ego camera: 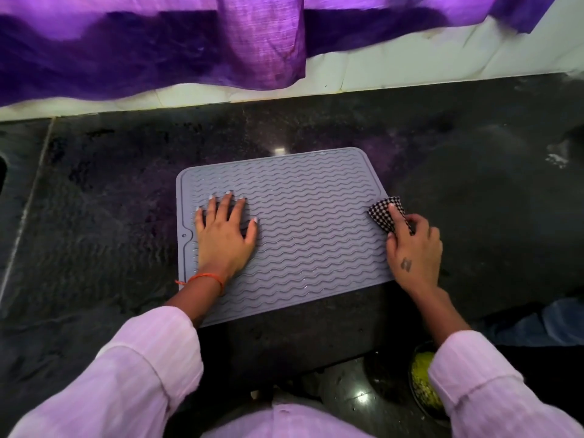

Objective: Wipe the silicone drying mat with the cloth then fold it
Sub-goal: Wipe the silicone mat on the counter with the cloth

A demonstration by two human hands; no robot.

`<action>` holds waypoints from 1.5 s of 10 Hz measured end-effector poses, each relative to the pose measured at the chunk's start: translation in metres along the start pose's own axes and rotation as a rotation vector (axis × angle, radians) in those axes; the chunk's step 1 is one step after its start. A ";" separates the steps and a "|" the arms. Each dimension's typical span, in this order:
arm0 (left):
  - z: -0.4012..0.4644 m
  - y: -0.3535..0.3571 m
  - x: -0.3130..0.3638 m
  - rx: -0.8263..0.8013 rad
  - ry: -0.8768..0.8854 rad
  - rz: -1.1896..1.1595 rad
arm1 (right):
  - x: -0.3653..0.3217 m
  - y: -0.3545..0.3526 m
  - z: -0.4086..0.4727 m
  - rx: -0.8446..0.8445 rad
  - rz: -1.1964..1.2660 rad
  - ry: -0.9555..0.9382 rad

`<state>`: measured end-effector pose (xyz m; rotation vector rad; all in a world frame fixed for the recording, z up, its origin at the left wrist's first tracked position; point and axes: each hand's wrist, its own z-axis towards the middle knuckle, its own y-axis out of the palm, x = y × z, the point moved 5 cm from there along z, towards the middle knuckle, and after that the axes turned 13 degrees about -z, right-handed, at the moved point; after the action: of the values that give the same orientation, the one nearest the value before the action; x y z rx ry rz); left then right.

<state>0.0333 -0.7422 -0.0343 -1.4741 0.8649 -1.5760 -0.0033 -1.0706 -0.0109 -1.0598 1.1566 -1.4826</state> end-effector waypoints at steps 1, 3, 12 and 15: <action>0.000 0.000 0.001 0.000 0.005 -0.012 | -0.004 -0.004 0.007 -0.021 -0.009 0.002; -0.002 -0.001 0.000 0.003 0.010 -0.025 | 0.007 -0.007 -0.026 0.038 0.023 0.049; -0.013 -0.005 -0.007 0.019 0.030 -0.146 | -0.104 -0.024 -0.076 -0.076 0.079 0.006; -0.028 -0.030 -0.027 0.152 0.017 -0.376 | -0.139 -0.028 -0.089 -0.090 0.084 -0.108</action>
<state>0.0023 -0.7058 -0.0227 -1.5779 0.4798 -1.8831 -0.0689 -0.9169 -0.0097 -1.1246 1.1855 -1.3034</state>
